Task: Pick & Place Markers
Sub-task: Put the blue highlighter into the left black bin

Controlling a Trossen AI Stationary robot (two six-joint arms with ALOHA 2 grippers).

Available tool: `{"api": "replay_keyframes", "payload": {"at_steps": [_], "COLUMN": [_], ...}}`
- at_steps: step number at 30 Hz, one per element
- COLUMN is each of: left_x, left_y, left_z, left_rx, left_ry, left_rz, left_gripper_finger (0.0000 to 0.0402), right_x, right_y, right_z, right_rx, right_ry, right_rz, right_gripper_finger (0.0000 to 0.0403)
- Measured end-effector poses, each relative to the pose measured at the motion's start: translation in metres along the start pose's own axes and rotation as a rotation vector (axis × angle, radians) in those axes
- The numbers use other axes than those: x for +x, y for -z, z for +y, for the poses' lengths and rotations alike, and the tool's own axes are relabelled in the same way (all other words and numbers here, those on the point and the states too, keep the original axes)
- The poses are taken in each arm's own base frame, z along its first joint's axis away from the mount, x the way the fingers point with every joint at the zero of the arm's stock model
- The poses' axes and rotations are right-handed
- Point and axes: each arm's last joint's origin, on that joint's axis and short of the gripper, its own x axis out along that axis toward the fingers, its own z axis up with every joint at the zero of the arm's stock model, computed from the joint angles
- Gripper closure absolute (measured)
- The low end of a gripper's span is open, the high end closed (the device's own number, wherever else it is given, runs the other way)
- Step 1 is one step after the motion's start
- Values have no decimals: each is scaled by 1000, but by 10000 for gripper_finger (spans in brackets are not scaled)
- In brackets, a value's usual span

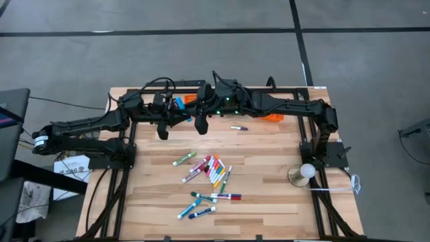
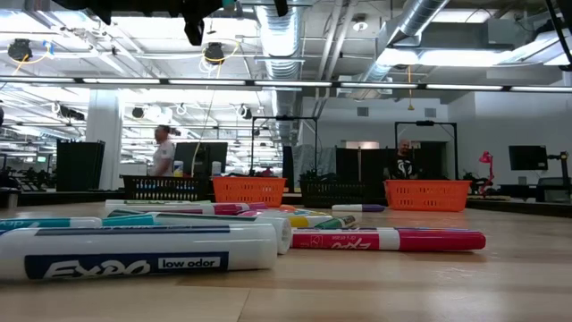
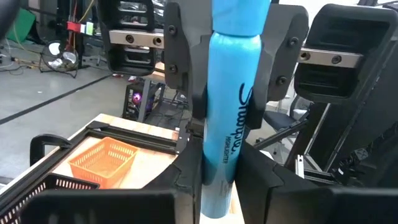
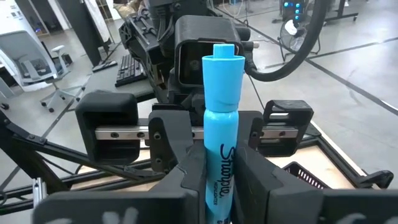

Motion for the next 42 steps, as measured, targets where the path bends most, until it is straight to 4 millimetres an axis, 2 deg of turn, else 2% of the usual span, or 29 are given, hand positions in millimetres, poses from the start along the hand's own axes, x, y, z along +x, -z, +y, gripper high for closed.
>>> {"api": "replay_keyframes", "payload": {"at_steps": [5, 9, 17, 21, 27, 33, 37, 42], "left_x": [0, -1, -15, -26, -39, -33, -27, -19], "left_y": [1, 6, 21, 31, 29, 26, 37, 52], "left_z": [1, 6, 23, 32, 35, 48, 67, 94], "left_rx": [5, 5, -30, -70, -3, -9, -35, -52], "left_ry": [-3, -54, -207, -281, -417, -490, -517, -517], "left_rz": [9, 56, 244, 380, 691, 972, 1180, 1317], "left_gripper_finger": [339, 339, 339, 339, 339, 339, 339, 339], "right_x": [0, -2, -19, -26, -35, -35, -34, -34], "right_y": [1, 3, 9, 19, 36, 38, 39, 35], "right_z": [0, -8, -15, -18, -15, -8, -4, -6], "right_rx": [-2, 14, 38, 50, 35, 22, 14, -25], "right_ry": [-3, 6, 41, 79, 92, 95, 91, 160], "right_rz": [10, 54, 207, 338, 531, 547, 546, 509], "right_gripper_finger": [287, 240, 161, 155, 154, 154, 154, 154]}}
